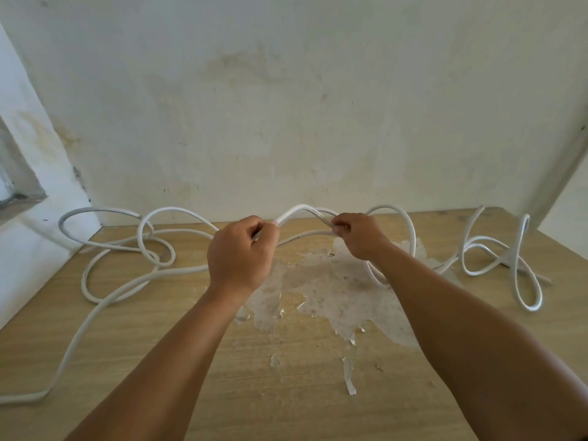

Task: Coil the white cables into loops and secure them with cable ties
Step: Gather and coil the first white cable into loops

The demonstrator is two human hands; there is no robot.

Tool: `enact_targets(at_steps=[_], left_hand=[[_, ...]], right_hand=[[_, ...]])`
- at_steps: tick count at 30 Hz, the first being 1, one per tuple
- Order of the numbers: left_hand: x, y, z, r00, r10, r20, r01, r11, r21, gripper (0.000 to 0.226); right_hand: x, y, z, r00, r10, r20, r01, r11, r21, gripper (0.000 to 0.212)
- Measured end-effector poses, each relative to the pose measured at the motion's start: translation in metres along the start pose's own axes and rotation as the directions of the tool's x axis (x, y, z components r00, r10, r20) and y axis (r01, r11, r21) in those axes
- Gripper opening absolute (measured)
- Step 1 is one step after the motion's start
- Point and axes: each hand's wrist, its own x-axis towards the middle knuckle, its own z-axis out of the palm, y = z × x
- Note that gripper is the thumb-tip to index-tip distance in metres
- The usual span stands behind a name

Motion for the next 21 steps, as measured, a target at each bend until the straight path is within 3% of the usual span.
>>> enact_targets(at_steps=[5,9,13,17,19,21], left_hand=[[0.006,-0.005,0.000,1.000,-0.028,-0.003,0.027,0.993,-0.111,0.043],[0.012,-0.014,-0.002,0.999,-0.019,-0.028,0.015,0.993,-0.113,0.041],[0.019,-0.019,0.004,0.999,-0.015,-0.036,0.014,1.000,-0.019,0.040],[0.026,-0.032,0.008,0.999,0.035,-0.034,-0.031,0.995,0.091,0.034],[0.029,-0.036,0.010,0.997,0.049,-0.063,-0.042,0.993,0.111,0.030],[0.033,-0.037,0.011,0.995,0.032,-0.094,-0.022,0.993,0.113,0.028]], right_hand=[[-0.003,-0.010,0.004,0.998,0.023,0.053,-0.031,0.988,0.149,0.010],[-0.005,-0.015,0.001,0.996,0.072,0.048,-0.085,0.922,0.377,0.016],[-0.006,-0.019,-0.010,0.989,0.146,0.021,-0.144,0.934,0.327,0.012],[-0.015,-0.015,-0.026,0.960,0.275,0.057,-0.281,0.937,0.208,0.025],[-0.025,-0.018,-0.033,0.934,0.328,0.142,-0.357,0.866,0.351,0.024],[-0.034,-0.026,-0.042,0.905,0.338,0.258,-0.425,0.709,0.562,0.019]])
